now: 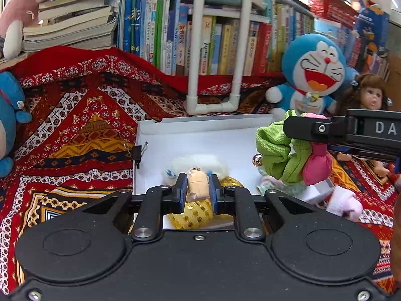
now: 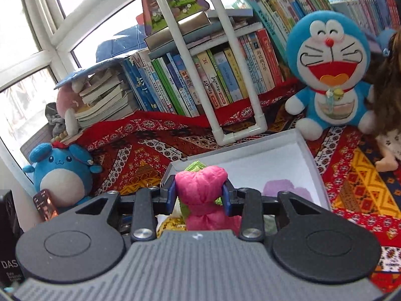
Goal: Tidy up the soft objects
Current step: 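Carry the beige figure with the left tool into the tray while the right tool carries the pink plush there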
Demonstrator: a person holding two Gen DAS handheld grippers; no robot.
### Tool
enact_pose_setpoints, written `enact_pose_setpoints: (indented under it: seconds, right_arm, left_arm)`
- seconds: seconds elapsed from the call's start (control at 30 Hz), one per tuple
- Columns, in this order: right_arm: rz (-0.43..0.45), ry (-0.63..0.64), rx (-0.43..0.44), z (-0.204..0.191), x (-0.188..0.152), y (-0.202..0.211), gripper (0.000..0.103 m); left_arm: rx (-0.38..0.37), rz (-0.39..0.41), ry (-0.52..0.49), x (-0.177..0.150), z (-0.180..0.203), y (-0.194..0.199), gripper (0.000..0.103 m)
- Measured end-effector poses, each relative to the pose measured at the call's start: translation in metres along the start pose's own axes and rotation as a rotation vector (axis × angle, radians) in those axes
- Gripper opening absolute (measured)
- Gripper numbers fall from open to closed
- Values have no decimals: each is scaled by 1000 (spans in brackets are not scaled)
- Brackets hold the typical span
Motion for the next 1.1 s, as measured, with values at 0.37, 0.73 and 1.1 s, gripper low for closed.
enact_pose_setpoints:
  seconds: [0.37, 0.73, 1.1]
  right_arm:
    - [0, -32, 9, 5, 13, -36, 41]
    - [-68, -62, -25, 12, 7, -61, 41]
    - [-131, -80, -42, 17, -1, -76, 41]
  left_arm:
    - [29, -7, 123, 22, -33, -31, 18]
    - [14, -99, 148, 6, -42, -56, 18]
    - [11, -119, 134, 0, -43, -61, 18]
Point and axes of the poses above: each gripper's, at about its wrist camera, not at the fingertips, and y roughly against the way its jaws point, z to its right, x to its top, the point moved 1 cm from there along -y, roughly the way its jaws point, and after that the axes turned 6 degrees about -z, right-handed, at the moved point
